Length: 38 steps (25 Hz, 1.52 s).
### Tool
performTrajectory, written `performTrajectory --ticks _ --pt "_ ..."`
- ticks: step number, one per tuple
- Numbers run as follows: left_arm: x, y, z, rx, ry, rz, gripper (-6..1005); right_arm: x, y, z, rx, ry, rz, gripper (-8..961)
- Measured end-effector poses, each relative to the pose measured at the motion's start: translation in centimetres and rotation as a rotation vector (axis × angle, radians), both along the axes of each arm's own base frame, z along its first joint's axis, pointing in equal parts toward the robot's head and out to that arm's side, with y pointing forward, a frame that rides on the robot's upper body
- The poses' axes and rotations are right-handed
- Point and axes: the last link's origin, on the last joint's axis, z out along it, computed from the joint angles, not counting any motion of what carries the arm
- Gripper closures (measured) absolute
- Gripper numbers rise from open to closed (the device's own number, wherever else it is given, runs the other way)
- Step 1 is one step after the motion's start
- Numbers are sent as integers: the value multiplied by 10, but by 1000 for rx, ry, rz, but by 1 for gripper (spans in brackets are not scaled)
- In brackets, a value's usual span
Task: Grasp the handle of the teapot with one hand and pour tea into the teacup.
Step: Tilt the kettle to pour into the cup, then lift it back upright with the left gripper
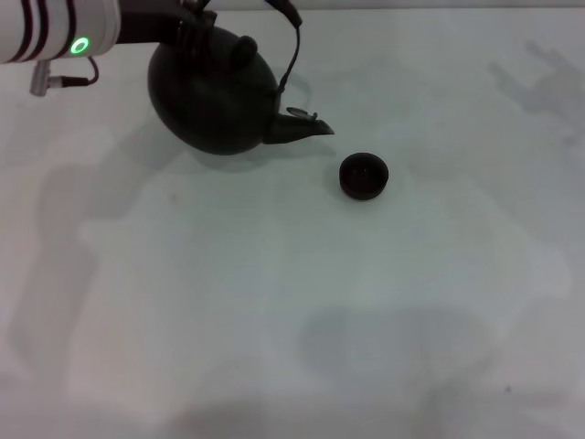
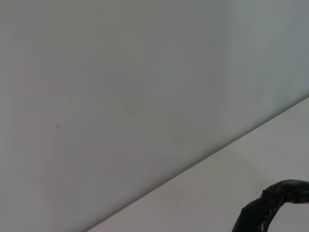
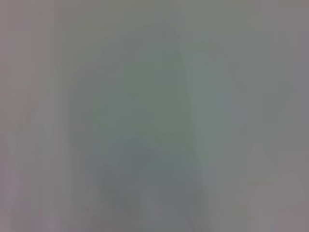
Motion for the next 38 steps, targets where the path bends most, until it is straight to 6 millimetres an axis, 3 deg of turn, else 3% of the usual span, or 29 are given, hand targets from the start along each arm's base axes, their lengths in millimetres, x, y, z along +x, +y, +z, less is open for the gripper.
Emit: performTrajectory --ticks 9,38 --pt "21 4 -7 -34 36 -25 816 0 2 2 12 -1 -2 137" --pt "48 5 -26 -126 162 -31 819 6 0 -1 14 0 -16 137"
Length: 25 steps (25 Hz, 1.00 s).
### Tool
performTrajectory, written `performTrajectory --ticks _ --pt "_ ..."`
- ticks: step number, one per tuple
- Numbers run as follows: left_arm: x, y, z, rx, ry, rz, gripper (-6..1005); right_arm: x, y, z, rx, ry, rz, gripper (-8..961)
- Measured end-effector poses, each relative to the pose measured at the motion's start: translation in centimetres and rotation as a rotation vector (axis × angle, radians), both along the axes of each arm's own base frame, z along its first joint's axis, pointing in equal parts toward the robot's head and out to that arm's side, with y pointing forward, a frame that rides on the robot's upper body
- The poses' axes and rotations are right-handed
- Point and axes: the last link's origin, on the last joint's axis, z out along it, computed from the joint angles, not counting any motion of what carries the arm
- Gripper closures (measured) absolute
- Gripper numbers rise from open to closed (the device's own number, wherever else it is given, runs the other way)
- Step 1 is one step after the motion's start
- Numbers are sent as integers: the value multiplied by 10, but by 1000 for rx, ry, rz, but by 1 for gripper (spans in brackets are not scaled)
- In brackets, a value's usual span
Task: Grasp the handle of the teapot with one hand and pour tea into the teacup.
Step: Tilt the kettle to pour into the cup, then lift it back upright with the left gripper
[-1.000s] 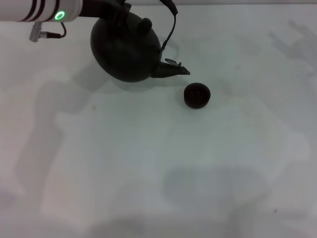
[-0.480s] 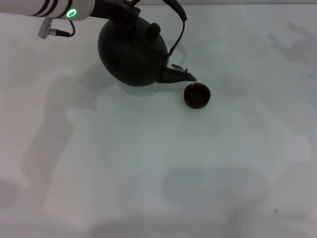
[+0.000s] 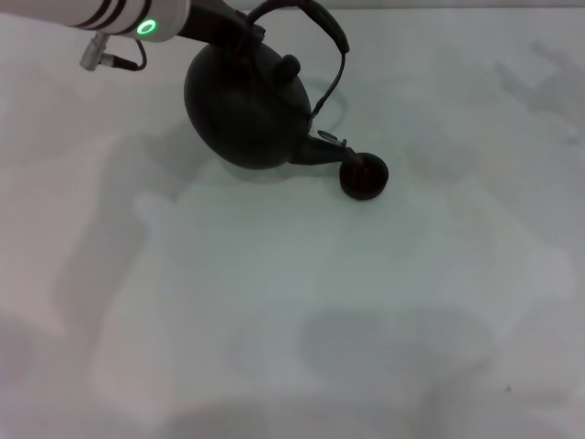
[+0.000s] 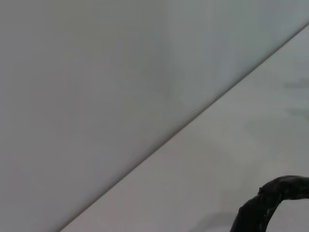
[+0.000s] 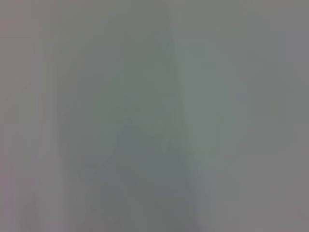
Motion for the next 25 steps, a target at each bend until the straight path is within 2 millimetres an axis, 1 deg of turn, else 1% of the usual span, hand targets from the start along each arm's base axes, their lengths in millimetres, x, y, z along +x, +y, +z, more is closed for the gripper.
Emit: performTrajectory --ticks 25 --pt "3 4 -5 -18 33 11 818 3 -1 -3 -2 -5 -8 136"
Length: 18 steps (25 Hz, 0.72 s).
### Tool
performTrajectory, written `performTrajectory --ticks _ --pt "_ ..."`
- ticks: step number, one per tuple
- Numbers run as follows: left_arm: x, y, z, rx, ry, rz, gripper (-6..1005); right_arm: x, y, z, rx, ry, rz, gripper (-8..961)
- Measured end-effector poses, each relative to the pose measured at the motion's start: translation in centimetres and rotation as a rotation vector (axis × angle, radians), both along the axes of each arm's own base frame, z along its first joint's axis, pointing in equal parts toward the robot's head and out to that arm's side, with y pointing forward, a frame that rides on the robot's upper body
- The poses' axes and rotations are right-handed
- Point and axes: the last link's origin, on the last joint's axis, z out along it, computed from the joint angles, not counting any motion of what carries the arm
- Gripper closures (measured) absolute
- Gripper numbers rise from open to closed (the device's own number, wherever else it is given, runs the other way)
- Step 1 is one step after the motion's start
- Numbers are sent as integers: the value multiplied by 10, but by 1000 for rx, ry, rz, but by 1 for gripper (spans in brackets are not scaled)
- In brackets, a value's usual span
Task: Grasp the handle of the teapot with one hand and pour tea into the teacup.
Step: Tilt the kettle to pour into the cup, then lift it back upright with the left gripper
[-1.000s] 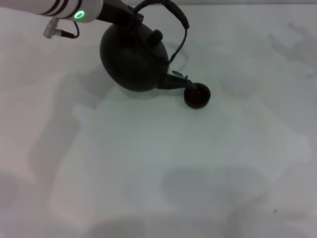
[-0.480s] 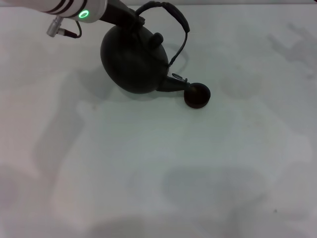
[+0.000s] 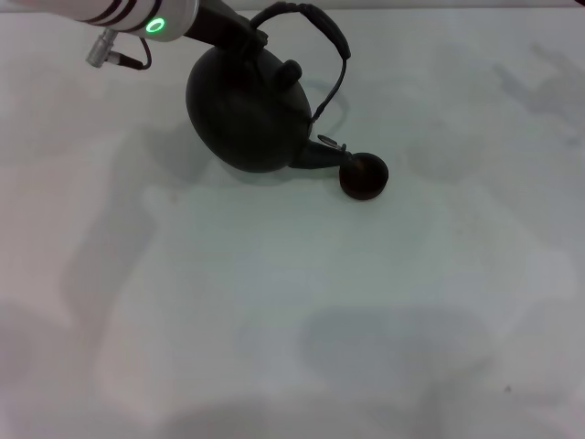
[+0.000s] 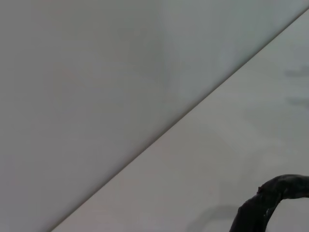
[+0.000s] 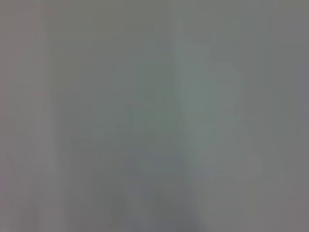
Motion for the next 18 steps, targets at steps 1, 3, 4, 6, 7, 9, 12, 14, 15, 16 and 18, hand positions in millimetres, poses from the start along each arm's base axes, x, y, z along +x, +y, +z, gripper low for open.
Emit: performTrajectory --ticks 1,3,4,6,7,9,12,14,15,16,18 --pt "0 0 0 0 0 0 818 0 0 0 0 0 0 136" --pt "0 0 0 0 0 0 819 0 0 0 -1 1 -1 136" --pt "0 0 0 0 0 0 820 0 0 -1 -2 2 -2 136" --pt "0 0 0 1 0 -1 820 1 0 -1 -3 2 -3 136" --pt "0 0 0 2 0 -1 821 1 0 -1 -3 3 -3 136" --pt "-1 0 0 3 0 0 821 1 0 -2 -5 4 -5 136" --pt "-2 1 1 5 -1 2 820 2 -1 -3 -8 7 -9 136" --pt "-3 1 2 10 -2 4 820 2 -1 -3 -9 8 -10 136" --pt "-4 1 2 13 -4 4 820 2 -1 -3 -9 8 -11 136" --pt "-4 1 2 16 -6 2 820 2 -1 -3 -9 8 -11 136" --pt "-4 2 3 24 -15 -5 820 3 -1 -4 -10 9 -11 136"
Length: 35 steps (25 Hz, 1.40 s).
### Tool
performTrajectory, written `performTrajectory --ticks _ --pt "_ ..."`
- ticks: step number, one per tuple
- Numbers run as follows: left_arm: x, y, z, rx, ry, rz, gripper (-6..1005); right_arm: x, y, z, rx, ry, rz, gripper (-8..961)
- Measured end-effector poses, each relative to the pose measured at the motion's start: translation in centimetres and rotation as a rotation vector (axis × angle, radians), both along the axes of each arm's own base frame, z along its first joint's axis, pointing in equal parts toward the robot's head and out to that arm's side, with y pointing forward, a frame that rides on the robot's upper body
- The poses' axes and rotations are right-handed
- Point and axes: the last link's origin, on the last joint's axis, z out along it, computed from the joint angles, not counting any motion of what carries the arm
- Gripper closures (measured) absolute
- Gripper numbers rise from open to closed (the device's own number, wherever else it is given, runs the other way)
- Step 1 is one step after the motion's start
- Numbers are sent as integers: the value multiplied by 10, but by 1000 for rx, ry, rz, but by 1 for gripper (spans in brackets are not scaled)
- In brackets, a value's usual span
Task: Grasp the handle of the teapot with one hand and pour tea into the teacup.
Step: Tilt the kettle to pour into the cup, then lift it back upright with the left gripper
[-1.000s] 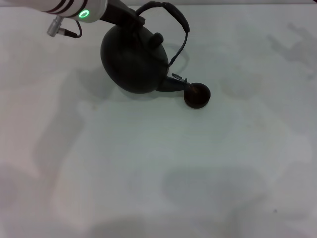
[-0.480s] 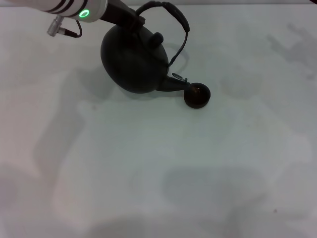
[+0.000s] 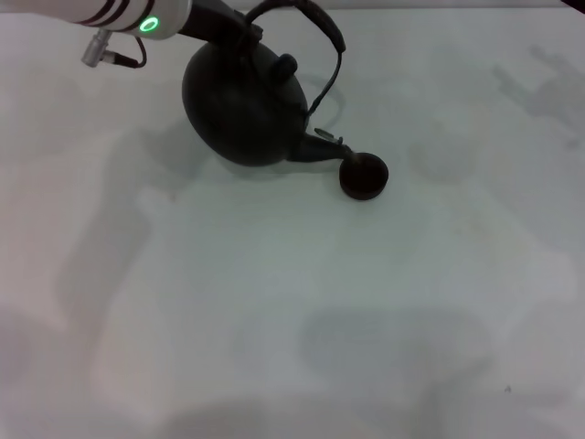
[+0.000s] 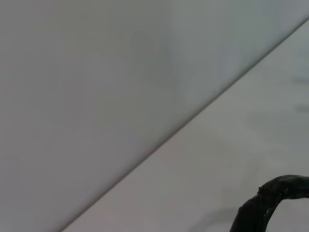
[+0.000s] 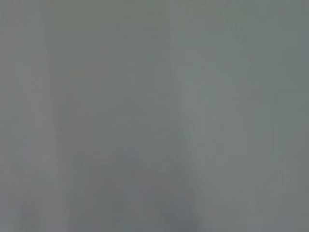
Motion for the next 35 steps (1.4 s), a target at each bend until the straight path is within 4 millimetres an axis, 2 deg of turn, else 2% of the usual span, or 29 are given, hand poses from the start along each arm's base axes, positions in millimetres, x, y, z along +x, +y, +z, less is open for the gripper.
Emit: performTrajectory --ticks 6,14,15,24,30,34,35 --pt "1 -4 5 -5 -68 -33 820 0 -1 0 -1 1 1 136" --pt "-1 -13 23 -39 -229 -60 821 1 0 0 -2 4 -4 136" --pt "-9 -16 33 -31 -281 -55 821 1 0 0 -2 4 -5 136" --pt "-45 -35 69 45 -432 -148 820 1 -1 -2 -11 -1 -4 136" --pt "-69 -54 77 69 -528 -284 821 0 0 -3 -18 -1 -2 136" --pt "-95 -63 80 97 -623 -308 821 0 -1 -3 -27 6 -8 136" --pt "-95 -63 80 97 -623 -308 821 0 -1 -3 -30 6 -10 136"
